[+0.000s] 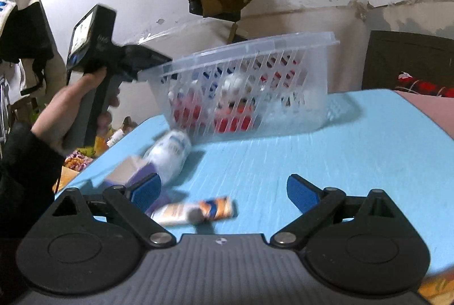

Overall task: Organize objects
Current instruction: 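Grasp the white-and-orange tube on the table with the right gripper, then lift the tube into the basket and open the right gripper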

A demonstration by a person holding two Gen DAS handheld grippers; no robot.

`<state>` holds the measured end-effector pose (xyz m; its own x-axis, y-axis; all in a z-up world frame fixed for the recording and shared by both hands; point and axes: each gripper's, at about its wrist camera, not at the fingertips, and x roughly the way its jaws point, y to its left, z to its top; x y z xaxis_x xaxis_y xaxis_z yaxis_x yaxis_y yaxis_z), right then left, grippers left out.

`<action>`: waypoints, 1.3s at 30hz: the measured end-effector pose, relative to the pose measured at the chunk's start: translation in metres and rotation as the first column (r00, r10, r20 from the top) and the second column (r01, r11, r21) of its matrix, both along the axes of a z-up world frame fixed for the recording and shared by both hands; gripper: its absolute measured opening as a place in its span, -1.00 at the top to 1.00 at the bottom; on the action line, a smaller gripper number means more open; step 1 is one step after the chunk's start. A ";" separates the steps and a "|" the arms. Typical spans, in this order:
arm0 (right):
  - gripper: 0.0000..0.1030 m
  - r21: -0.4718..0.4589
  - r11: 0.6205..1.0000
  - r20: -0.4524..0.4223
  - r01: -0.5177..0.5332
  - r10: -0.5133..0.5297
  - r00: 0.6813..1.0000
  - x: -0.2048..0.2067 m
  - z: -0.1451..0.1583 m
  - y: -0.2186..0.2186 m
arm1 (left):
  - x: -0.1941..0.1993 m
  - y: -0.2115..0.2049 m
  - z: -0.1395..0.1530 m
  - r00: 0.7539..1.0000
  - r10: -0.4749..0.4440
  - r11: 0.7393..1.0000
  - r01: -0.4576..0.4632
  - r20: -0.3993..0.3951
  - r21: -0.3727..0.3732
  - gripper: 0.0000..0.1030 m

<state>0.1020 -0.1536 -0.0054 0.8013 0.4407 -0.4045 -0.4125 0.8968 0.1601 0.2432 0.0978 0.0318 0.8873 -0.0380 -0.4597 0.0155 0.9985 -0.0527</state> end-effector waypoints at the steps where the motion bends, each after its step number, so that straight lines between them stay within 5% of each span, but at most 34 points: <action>1: -0.90 -0.018 1.000 0.003 -0.008 0.008 1.000 -0.002 -0.004 0.005 | 0.000 0.000 0.000 1.000 0.000 1.000 0.000 0.001 0.001 0.35; 17: -0.74 -0.188 0.981 0.094 -0.048 0.066 0.993 -0.015 -0.032 0.041 | 0.000 0.000 0.000 1.000 0.000 1.000 0.000 0.001 0.001 0.35; 39: -0.53 -0.163 0.983 0.124 -0.087 0.108 0.986 -0.019 -0.033 0.024 | 0.000 -0.001 0.002 1.000 0.002 1.000 -0.002 0.004 0.003 0.33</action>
